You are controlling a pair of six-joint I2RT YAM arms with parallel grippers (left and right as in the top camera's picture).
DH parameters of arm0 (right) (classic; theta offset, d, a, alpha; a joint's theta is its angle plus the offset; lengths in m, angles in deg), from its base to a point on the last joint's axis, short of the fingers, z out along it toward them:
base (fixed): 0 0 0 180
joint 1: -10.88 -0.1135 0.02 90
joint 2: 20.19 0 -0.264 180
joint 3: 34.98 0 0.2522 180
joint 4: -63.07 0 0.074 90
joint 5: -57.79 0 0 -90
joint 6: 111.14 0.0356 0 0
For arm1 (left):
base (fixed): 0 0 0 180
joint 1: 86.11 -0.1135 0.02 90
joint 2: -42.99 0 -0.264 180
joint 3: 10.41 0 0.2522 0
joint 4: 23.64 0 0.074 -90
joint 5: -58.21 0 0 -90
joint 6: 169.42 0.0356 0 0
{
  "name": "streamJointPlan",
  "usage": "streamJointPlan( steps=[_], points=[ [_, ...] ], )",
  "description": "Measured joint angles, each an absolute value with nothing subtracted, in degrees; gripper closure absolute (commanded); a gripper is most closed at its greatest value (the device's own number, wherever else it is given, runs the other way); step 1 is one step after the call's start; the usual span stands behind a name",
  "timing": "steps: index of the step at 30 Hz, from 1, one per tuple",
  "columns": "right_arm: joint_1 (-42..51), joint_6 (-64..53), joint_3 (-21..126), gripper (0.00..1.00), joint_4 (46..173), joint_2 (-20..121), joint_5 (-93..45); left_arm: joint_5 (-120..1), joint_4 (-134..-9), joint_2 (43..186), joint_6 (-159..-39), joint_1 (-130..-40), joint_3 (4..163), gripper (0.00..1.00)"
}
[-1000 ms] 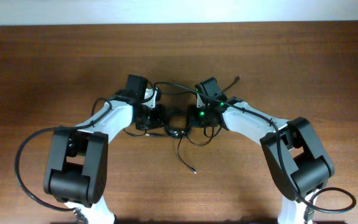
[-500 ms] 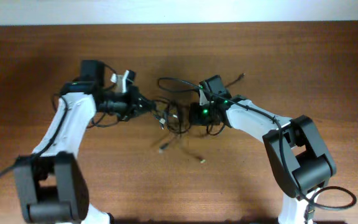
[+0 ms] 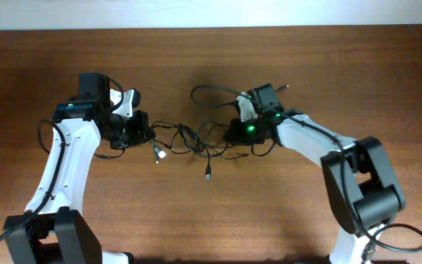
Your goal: Untangle cables
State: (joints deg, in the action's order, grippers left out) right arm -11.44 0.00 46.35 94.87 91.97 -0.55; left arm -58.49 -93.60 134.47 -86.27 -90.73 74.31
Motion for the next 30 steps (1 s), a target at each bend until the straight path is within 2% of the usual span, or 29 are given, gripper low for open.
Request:
streamJointPlan(
  steps=[5, 10, 11, 12, 13, 15, 18, 19, 20, 21, 23, 27, 30],
  points=[
    [-5.65, -1.79, 46.37, 0.96, 101.80, 88.10, 1.38, -50.71, -92.68, 134.45, -84.96, -90.69, 74.33, 1.00],
    [-2.81, -5.96, 46.37, 0.96, 105.12, 88.10, 4.15, -51.19, -86.91, 134.45, -85.20, -90.55, 71.69, 1.00],
    [-2.81, -6.36, 46.37, 0.91, 105.17, 88.10, 4.41, -51.95, -85.97, 134.50, -85.22, -90.55, 70.95, 1.00],
    [-2.81, -6.79, 46.37, 0.68, 105.14, 88.07, 4.96, -53.24, -83.22, 134.52, -85.25, -90.55, 69.35, 1.00],
    [-2.81, -7.19, 46.37, 0.57, 105.28, 88.07, 5.27, -54.05, -81.56, 134.72, -85.25, -90.55, 67.93, 1.00],
    [-2.81, -7.65, 46.37, 0.50, 105.54, 88.07, 5.99, -54.34, -79.55, 135.55, -85.25, -90.55, 66.82, 1.00],
    [-2.81, -7.87, 46.37, 0.50, 105.52, 88.07, 11.08, -54.75, -79.07, 138.17, -85.25, -90.58, 66.05, 1.00],
    [-2.81, -7.84, 46.37, 0.50, 105.49, 88.07, 12.39, -55.01, -79.00, 139.11, -85.25, -90.58, 66.03, 0.96],
    [-2.81, -7.80, 46.37, 0.50, 105.25, 88.07, 12.98, -55.17, -78.96, 139.98, -85.25, -90.58, 66.01, 0.82],
    [-2.81, -7.84, 46.39, 0.50, 104.84, 88.07, 13.48, -55.23, -78.98, 140.35, -85.05, -90.55, 65.98, 0.48],
    [-2.81, -7.60, 46.39, 0.50, 102.94, 88.07, 14.10, -55.58, -80.12, 140.51, -83.34, -90.55, 65.90, 0.34],
    [-2.81, -6.05, 46.39, 0.51, 101.28, 88.07, 14.45, -55.60, -88.62, 141.03, -82.19, -90.55, 70.57, 0.31],
    [-2.81, -4.89, 46.39, 0.52, 101.47, 88.07, 14.45, -55.63, -92.33, 141.03, -81.99, -90.07, 78.18, 0.38]
  ],
)
